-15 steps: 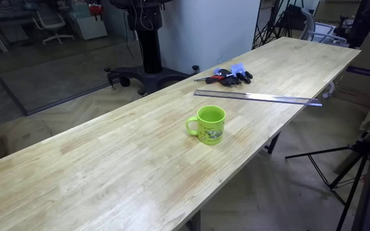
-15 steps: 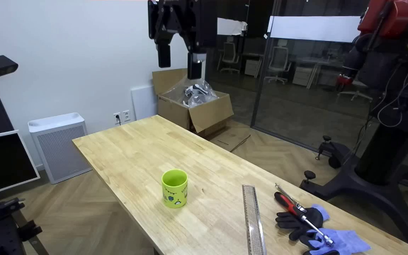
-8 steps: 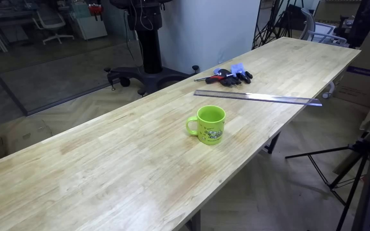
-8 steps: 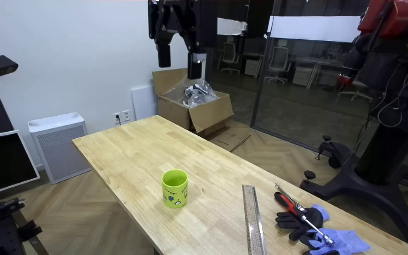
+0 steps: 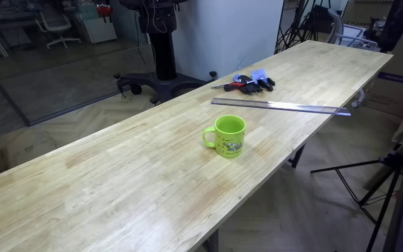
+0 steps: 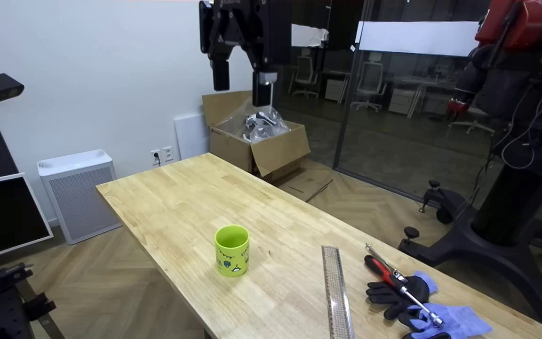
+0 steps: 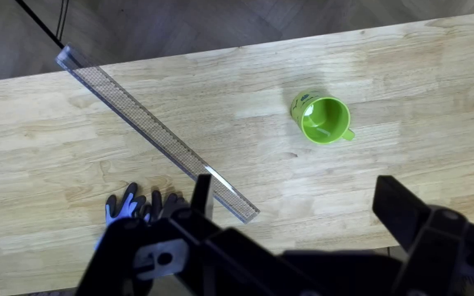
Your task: Move the mug backwards
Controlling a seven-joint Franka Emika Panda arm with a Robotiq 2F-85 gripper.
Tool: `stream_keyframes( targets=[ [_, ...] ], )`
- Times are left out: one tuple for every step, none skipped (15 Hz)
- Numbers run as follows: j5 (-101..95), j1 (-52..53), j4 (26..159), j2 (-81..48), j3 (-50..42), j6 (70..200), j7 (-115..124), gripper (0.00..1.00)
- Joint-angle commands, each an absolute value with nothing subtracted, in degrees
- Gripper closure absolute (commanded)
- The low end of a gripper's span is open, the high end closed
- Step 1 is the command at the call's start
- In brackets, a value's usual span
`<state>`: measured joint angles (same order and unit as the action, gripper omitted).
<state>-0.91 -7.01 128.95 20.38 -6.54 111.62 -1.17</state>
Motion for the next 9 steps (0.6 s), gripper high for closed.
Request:
stream_keyframes(
  targets=[
    [-0.6,-7.2,124.6,13.7,-7.3,114.7,-0.7,0.00],
    [-0.6,-7.2,123.2,10.9,-7.4,116.0,-0.7,0.00],
    [-0.2,-7.1,122.1,8.1,-7.7,117.3,-1.1,0.00],
    [0.7,-7.0,121.0,5.6,-7.9,118.2,-1.6,0.00],
    [2.0,-6.8,119.9,3.0,-8.0,118.8,-2.2,0.00],
    [3.8,-6.6,118.8,0.2,-8.0,119.0,-3.1,0.00],
    [5.5,-6.5,117.6,-2.1,-7.7,118.9,-4.1,0.00],
    [7.3,-6.4,116.6,-4.6,-7.3,118.2,-5.2,0.00],
    [8.9,-6.3,115.6,-6.8,-6.8,117.4,-6.1,0.00]
  ],
)
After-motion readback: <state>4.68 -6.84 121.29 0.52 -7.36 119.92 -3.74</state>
